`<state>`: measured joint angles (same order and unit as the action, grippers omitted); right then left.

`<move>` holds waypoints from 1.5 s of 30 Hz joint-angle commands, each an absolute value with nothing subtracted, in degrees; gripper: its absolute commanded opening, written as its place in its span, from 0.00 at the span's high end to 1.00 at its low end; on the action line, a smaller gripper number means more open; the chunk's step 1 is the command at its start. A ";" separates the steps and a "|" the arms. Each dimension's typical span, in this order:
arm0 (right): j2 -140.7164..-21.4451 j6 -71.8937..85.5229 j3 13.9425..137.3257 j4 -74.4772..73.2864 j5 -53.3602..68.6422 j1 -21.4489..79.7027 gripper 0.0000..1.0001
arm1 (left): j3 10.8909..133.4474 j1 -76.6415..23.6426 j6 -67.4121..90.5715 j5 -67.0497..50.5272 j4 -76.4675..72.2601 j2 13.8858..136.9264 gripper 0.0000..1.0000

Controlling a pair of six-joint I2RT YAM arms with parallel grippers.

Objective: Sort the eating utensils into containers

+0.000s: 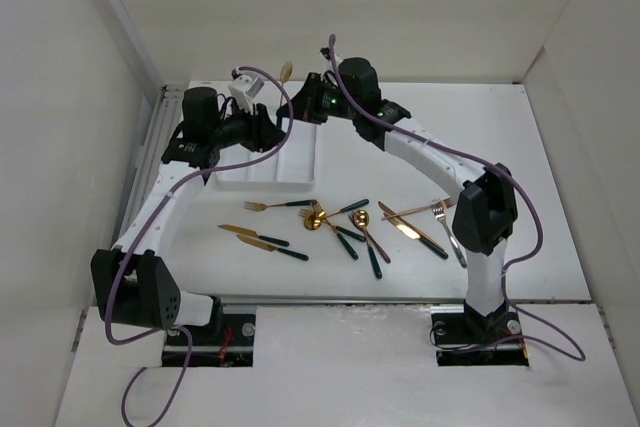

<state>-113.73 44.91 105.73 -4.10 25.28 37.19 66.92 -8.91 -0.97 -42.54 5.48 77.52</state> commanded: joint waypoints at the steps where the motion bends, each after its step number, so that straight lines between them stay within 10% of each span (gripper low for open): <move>1: -114.17 45.35 107.93 0.09 27.59 37.53 1.00 | 69.61 -8.96 -0.70 -39.90 4.04 77.08 0.73; 6: -116.54 45.35 109.77 0.09 29.26 37.53 1.00 | 69.61 -8.96 0.35 -37.97 4.04 77.70 1.00; 11: -118.56 46.66 111.01 0.09 31.20 37.01 1.00 | 68.47 -8.96 2.45 -36.04 4.04 78.22 1.00; 21: -112.95 48.52 98.83 0.09 25.95 28.40 0.00 | 68.80 -8.96 9.76 -31.82 6.06 87.00 1.00; 45: -99.94 38.58 89.21 -16.87 9.49 19.34 0.00 | 79.28 -14.51 15.29 -21.53 11.33 106.17 1.00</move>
<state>-103.92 39.62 88.88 -16.64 11.00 19.55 76.66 -15.46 14.04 -22.26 11.07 106.83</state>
